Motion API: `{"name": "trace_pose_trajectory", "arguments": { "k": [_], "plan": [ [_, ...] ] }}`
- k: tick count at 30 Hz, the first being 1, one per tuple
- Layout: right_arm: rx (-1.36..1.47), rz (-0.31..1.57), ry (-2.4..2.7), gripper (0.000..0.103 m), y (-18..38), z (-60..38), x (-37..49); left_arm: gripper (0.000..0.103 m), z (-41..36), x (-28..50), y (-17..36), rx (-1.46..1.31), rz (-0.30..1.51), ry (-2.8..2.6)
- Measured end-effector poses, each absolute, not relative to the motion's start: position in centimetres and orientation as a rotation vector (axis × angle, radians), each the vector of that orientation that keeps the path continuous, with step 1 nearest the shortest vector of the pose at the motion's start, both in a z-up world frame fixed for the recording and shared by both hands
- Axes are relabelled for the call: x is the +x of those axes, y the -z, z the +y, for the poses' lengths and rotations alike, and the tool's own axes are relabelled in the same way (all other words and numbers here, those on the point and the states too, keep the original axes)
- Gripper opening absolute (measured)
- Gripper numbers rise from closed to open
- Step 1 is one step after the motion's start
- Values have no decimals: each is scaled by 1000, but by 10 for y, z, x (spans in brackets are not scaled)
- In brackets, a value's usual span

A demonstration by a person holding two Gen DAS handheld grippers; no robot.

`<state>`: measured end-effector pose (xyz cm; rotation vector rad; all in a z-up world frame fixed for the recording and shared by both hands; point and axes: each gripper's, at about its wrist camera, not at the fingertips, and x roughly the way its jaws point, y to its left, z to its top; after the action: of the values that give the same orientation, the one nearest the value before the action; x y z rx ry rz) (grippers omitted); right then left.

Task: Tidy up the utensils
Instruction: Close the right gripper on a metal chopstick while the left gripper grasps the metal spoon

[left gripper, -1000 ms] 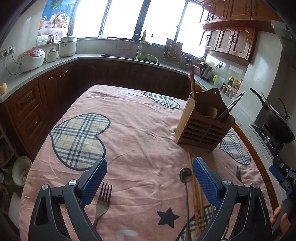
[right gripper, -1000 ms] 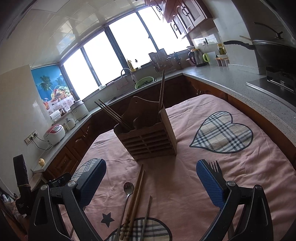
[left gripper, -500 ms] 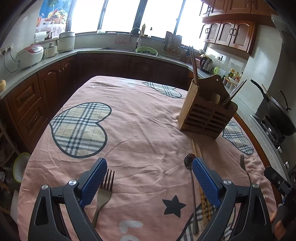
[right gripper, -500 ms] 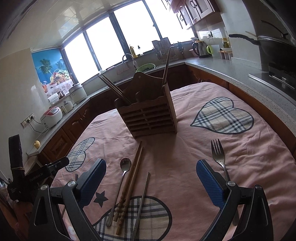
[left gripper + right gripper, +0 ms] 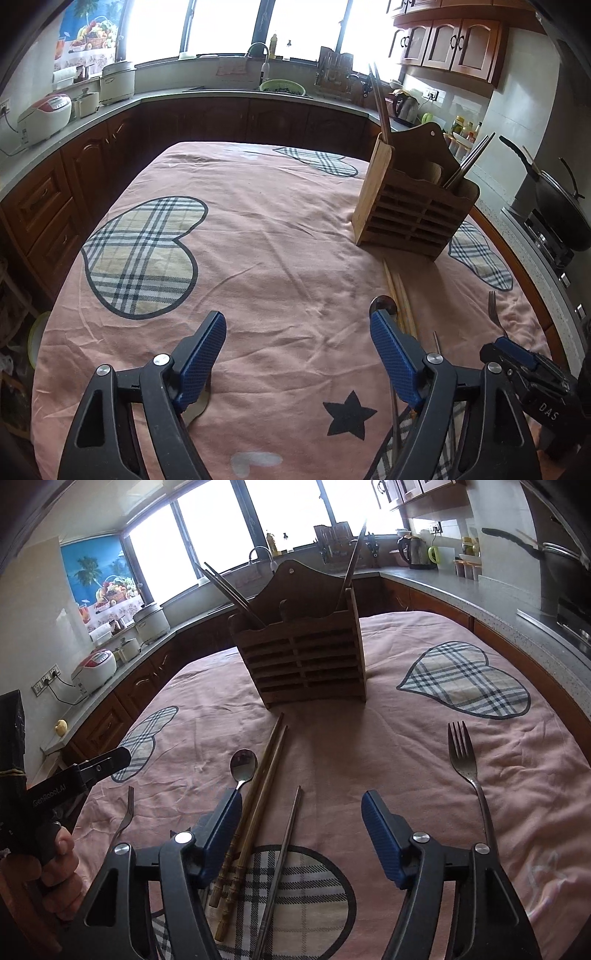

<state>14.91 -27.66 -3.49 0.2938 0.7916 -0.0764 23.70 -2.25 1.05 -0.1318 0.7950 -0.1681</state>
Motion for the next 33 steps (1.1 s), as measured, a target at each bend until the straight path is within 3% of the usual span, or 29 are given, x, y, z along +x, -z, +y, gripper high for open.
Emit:
{"name": "trace_pose_trajectory", "arguments": {
  "k": [16,19,21,23,26,27,33],
  "plan": [
    [273,945,35,33,79,-269,186,74,-67,304,25,-47,895,267],
    [221,952,45,24,80,-266,189,74,-77,318,34,-23,910,290],
    [208,956,45,11,80,-268,189,74,-85,326,38,-10,921,311],
    [227,960,37,5,80,-275,188,74,-92,333,43,5,930,332],
    [258,959,38,5,79,-286,185,74,-103,341,52,39,941,350],
    [259,957,47,0,78,-289,184,74,-107,344,55,50,947,352],
    [283,949,94,0,75,-310,177,57,-125,347,70,109,943,352]
  ]
}}
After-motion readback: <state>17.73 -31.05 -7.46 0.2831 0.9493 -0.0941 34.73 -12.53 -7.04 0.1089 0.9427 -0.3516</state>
